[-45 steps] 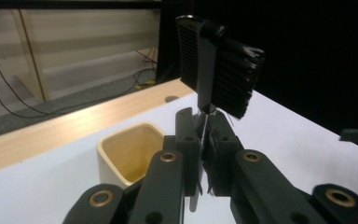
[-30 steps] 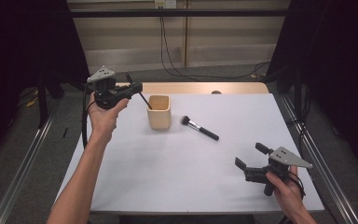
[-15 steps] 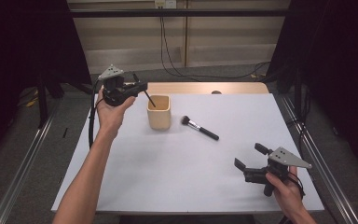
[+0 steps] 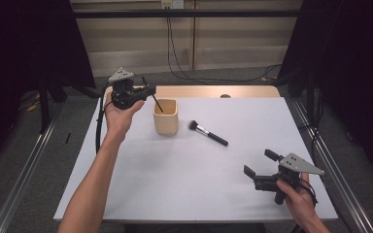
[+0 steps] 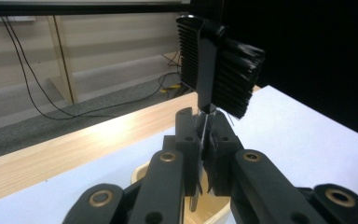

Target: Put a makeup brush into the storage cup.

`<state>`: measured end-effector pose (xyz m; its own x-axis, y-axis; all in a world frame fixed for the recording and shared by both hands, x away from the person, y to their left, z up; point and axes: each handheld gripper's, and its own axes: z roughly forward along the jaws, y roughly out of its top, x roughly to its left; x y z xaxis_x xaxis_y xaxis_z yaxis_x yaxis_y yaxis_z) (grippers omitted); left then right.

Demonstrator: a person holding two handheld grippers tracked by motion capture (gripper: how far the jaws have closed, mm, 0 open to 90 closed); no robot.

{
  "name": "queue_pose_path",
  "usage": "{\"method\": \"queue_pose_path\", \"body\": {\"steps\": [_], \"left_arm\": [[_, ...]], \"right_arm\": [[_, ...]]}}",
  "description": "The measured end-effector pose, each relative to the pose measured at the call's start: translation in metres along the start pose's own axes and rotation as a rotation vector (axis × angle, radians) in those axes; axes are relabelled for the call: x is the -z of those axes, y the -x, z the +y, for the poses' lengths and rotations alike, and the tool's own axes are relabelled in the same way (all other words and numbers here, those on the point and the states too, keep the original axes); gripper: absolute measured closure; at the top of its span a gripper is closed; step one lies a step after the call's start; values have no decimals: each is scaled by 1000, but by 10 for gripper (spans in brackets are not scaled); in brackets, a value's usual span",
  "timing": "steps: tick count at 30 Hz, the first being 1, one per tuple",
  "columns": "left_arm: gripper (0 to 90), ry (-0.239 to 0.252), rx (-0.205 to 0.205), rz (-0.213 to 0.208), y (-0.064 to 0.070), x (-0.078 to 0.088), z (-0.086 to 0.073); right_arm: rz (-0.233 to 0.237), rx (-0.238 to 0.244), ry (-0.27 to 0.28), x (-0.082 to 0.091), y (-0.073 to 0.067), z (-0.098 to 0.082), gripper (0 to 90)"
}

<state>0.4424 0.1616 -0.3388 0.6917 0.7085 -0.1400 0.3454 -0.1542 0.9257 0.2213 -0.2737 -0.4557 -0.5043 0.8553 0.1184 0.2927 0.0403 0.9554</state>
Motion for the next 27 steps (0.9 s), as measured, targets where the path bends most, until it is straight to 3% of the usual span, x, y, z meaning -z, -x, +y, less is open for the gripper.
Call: {"method": "queue_pose_path", "body": {"steps": [10,27], "left_arm": [[854,-34,-20,-5,4,-10,-7],[854,-69,-12,4,0,-18,-24]], "right_arm": [[2,10,-5,-1,0,-1,0],[4,19,-9,0,0,-1,0]]}}
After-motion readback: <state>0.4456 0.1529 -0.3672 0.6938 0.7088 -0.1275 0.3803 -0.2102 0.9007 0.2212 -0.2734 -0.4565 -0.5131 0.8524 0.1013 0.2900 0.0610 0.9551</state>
